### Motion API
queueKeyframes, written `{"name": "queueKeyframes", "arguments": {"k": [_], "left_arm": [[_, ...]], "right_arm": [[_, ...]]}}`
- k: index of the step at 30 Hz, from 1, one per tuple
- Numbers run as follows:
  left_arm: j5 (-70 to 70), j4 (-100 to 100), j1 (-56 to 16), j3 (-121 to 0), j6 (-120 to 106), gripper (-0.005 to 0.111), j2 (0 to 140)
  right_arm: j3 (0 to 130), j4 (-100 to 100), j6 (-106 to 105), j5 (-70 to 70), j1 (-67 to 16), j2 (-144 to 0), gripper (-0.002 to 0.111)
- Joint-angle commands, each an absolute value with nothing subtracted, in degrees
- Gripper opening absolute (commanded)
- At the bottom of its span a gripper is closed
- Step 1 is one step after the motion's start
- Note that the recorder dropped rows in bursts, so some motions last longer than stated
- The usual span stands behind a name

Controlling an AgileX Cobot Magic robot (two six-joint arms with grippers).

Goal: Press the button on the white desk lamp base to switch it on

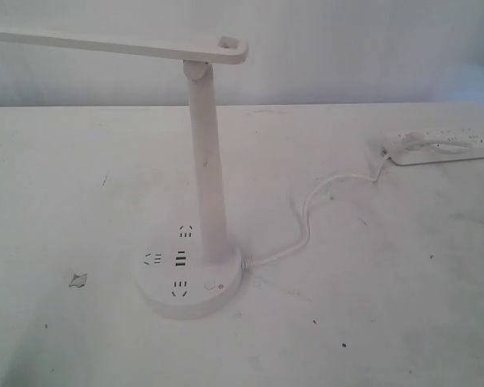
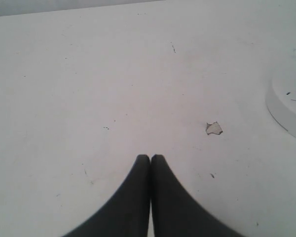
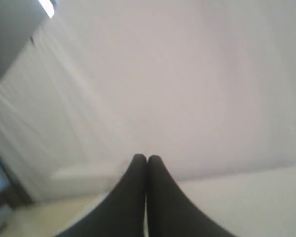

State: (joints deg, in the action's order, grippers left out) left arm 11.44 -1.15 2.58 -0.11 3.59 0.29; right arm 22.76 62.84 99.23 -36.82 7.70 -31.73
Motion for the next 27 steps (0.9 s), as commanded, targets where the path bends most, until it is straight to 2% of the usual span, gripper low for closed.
{"name": "queueKeyframes", "arguments": {"k": [1,14,22,27], "left_arm": [[11.3,-0.9,2.7,0.0,3.6,0.0,0.7],[11.3,-0.9,2.7,0.0,3.6,0.0,0.7],[11.3,-0.9,2.7,0.0,3.6,0.0,0.7],[11.3,-0.9,2.7,0.0,3.6,0.0,0.7]], "right_arm": [[22.8,76.1,104.1,-39.4,8.1,-37.5,0.0],[22.8,76.0,95.7,-48.5,8.1,-45.5,0.0],[23.5,84.5,104.4,-54.1,8.0,-53.8,0.0],[24.6,89.0,110.2,-54.0,3.0,-59.4,0.0]]}}
